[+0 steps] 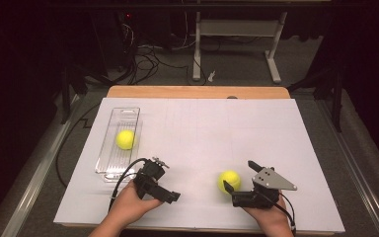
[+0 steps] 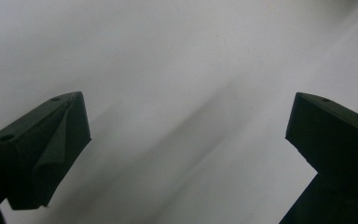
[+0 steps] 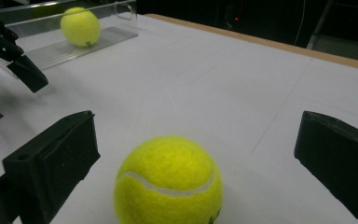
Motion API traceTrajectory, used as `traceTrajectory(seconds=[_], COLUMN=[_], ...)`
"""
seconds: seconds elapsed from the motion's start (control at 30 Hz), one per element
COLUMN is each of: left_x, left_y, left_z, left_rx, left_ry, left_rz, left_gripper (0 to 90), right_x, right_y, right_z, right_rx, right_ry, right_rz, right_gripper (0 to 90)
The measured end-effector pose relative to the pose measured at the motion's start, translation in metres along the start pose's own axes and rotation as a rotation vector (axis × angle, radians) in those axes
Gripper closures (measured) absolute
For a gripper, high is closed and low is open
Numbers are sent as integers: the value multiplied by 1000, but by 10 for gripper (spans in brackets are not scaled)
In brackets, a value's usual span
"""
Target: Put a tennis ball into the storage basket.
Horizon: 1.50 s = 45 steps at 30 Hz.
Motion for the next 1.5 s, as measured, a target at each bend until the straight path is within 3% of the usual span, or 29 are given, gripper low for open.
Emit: traceTrajectory(seconds=[0.37,0.67,1.0,1.27,1.5], left_x=[0,2,2,3,3], left_y=[0,-1,-1,-1,-2], left_z=[-4,-4,-4,-4,-4], left_rx=[-1,3,11,8,11], left_ry=[8,18,19,26,23], left_rz=[1,-5,3,-4,5], left_gripper=[9,9,9,9,9], right_x=[-9,-20,-25,-28,-28], right_y=[-6,-6,-5,-6,-6], right_z=[10,18,21,22,22], right_rx=[22,41,52,62,62], right_ry=[-112,-216,-263,-291,-292], right_rz=[3,38,58,48,46], right_gripper=[3,42,152,256,263])
Point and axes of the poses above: each handheld gripper's, and its own axes: z roughly forward along the jaws, x roughly out of its top, y roughly to its right, the point moved 3 cm from there along z, roughly forward along the jaws, and after that the axes turned 8 degrees about y, right-handed, at the moved point
